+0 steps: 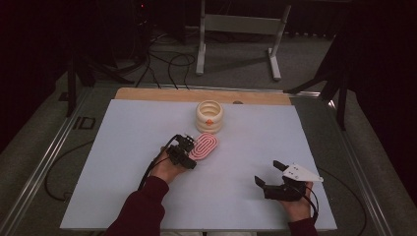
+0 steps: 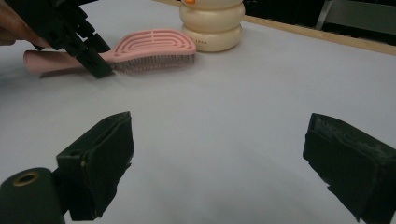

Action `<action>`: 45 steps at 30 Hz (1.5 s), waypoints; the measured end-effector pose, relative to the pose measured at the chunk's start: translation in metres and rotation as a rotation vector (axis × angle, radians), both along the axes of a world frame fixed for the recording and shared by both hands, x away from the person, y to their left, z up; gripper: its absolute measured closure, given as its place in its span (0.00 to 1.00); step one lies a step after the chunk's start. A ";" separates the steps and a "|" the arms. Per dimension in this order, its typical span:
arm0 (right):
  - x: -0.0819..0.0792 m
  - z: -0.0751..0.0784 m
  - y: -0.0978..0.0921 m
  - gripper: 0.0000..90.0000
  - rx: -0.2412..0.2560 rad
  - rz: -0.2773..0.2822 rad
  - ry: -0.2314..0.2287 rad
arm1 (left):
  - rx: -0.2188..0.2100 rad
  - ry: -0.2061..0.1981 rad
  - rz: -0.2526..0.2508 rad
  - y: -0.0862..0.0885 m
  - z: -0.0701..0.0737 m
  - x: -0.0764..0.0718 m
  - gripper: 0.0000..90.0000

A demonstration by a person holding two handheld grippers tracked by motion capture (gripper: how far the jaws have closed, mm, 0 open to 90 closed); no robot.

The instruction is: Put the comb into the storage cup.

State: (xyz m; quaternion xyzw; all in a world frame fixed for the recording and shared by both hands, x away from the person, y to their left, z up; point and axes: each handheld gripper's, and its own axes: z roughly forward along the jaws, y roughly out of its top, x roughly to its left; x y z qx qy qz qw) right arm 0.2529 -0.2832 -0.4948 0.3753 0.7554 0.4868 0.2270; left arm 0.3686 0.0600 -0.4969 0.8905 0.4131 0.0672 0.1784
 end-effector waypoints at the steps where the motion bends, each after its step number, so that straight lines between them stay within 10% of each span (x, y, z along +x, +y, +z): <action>1: 0.000 0.000 0.000 0.10 0.000 0.000 0.001 | 0.001 0.000 0.003 0.001 0.000 0.001 0.60; 23: 0.001 -0.002 0.000 0.10 -0.010 -0.002 0.010 | -0.042 0.038 -0.028 0.007 0.002 0.002 0.77; 45: 0.001 -0.002 0.000 0.10 -0.008 -0.001 0.011 | -0.074 -0.026 -0.029 0.019 0.010 -0.010 0.77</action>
